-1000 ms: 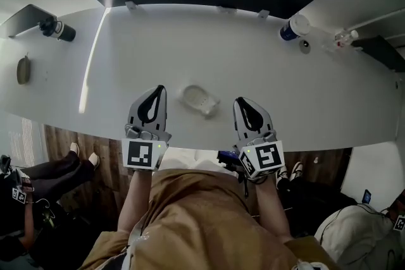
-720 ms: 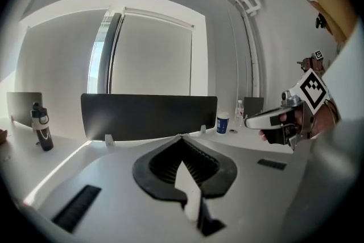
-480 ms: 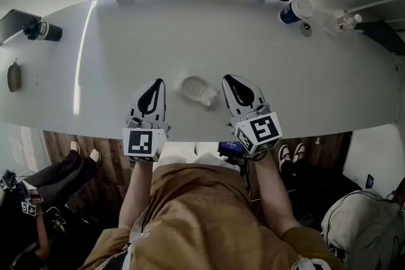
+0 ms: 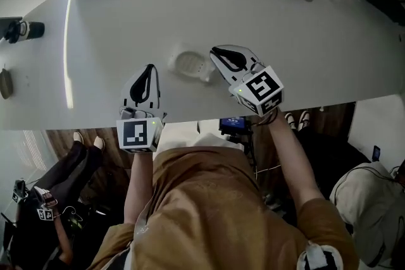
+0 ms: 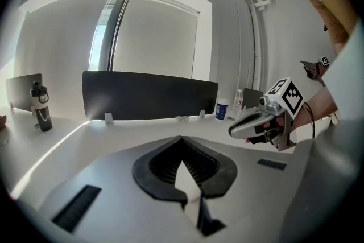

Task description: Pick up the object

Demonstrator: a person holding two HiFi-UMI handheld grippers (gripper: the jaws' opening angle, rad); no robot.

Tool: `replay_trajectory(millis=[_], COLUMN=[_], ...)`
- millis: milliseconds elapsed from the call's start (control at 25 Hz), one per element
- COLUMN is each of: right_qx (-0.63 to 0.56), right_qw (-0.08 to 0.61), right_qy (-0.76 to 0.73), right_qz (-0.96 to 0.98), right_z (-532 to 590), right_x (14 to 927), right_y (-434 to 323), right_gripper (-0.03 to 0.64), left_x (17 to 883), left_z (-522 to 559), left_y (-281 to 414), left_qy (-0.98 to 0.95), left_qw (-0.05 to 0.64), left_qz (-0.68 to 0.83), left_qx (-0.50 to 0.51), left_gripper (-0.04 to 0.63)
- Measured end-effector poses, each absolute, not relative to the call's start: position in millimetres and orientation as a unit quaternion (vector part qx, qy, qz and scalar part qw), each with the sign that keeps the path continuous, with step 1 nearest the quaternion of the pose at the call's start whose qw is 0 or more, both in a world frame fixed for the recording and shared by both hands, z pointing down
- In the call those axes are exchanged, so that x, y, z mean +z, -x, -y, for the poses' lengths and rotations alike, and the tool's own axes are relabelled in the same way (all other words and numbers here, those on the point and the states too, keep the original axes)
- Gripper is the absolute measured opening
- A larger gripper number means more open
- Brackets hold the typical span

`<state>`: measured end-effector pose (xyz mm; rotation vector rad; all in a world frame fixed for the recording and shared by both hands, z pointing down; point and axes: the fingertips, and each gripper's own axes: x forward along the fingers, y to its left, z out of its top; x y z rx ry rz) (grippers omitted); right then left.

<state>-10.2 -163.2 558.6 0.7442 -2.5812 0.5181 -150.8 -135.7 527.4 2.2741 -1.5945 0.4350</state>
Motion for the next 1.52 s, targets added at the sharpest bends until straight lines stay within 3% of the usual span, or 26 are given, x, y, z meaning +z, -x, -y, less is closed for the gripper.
replay_trajectory(millis=[320, 560, 960, 1240, 1520], right_qx=[0.202, 0.230, 0.315, 0.417, 0.443], right_qw=[0.283, 0.319, 0.389, 0.403, 0.424], right_qy=[-0.144, -0.066, 0.065, 0.170, 0.188], right_qz=[0.926, 0.917, 0.863, 0.797, 0.768], right_z=[136.5, 140.1, 137.9, 122.8, 120.8], right_x=[605.0, 623.3, 656.2, 661.0, 666.6], right_y=[34.1, 43.7, 52.5, 57.6, 64.9], right_gripper=[0.061, 0.173, 0.173, 0.173, 0.172], left_x=[530.6, 535.2, 540.5, 541.9, 554.3], left_z=[133.8, 127.3, 124.1, 125.4, 125.4], left_y=[140.8, 144.9, 163.4, 174.9, 173.8], left_qy=[-0.803, -0.798, -0.777, -0.775, -0.775], left_qw=[0.172, 0.182, 0.200, 0.209, 0.218], left_qz=[0.551, 0.555, 0.576, 0.575, 0.569], left_qx=[0.149, 0.149, 0.156, 0.158, 0.168], left_gripper=[0.006, 0.006, 0.006, 0.006, 0.006])
